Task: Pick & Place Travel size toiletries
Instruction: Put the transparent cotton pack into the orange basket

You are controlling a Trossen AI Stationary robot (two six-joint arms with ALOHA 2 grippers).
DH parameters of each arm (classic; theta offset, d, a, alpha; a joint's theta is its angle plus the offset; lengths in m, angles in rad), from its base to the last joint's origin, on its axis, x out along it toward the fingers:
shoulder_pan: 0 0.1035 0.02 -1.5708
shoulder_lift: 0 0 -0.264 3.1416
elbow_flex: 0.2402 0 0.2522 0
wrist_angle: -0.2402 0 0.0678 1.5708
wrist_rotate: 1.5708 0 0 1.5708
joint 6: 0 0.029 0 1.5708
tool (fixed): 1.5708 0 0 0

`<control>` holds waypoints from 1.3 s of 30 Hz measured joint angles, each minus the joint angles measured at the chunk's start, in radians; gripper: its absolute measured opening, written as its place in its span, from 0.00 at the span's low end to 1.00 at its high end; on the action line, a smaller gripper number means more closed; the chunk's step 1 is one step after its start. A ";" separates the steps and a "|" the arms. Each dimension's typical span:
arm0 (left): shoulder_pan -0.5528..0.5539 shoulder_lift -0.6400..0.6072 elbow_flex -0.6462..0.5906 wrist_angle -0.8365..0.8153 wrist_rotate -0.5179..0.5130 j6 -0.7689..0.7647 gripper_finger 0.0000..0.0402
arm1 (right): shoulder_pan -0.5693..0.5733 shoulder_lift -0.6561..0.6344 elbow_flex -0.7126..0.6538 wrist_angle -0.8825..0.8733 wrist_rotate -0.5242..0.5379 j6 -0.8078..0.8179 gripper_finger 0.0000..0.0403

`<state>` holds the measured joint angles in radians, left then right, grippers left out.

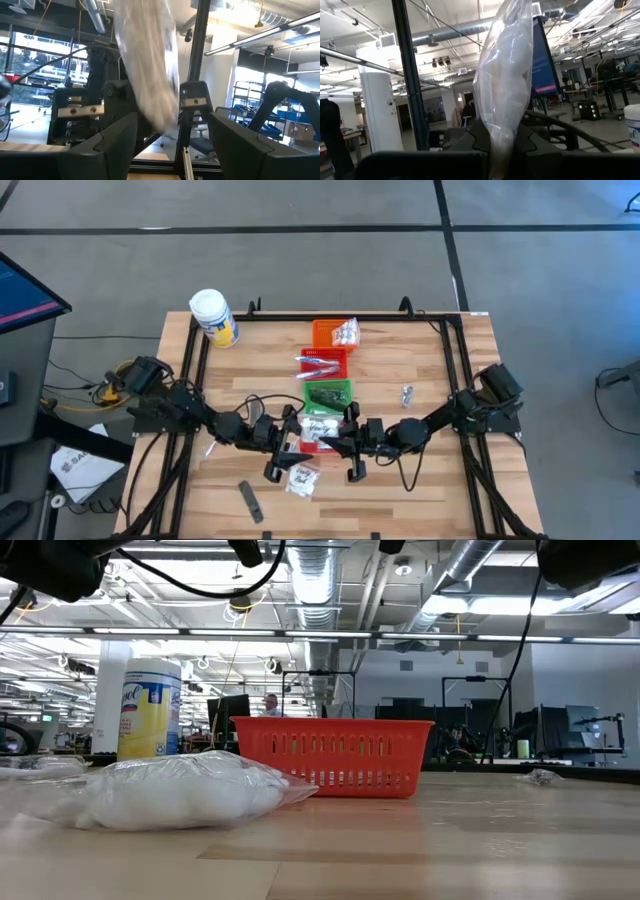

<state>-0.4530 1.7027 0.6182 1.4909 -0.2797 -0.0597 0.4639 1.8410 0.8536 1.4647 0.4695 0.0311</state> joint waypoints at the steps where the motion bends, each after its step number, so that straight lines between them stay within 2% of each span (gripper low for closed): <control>1: 0.000 0.000 0.000 0.001 0.000 0.000 0.59 | -0.001 0.000 0.000 -0.005 0.000 0.003 0.04; 17: -0.002 -0.015 -0.001 0.031 0.001 0.000 0.57 | -0.001 0.000 0.000 -0.035 0.003 0.030 0.04; 22: -0.004 -0.016 -0.001 0.034 0.002 -0.003 0.45 | -0.001 0.000 0.000 -0.040 0.003 0.030 0.04; 31: -0.003 -0.016 -0.001 0.032 0.000 -0.004 0.06 | -0.001 0.000 0.000 -0.044 -0.013 0.032 0.05; 35: -0.004 -0.016 -0.001 0.030 0.030 -0.016 0.06 | -0.001 -0.007 0.000 -0.058 -0.070 0.028 0.11; 39: -0.006 -0.056 -0.002 -0.018 0.043 -0.031 0.07 | -0.003 -0.039 0.000 -0.120 -0.089 0.084 0.22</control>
<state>-0.4589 1.6472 0.6166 1.4730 -0.2370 -0.0902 0.4606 1.8019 0.8539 1.3448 0.3810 0.1152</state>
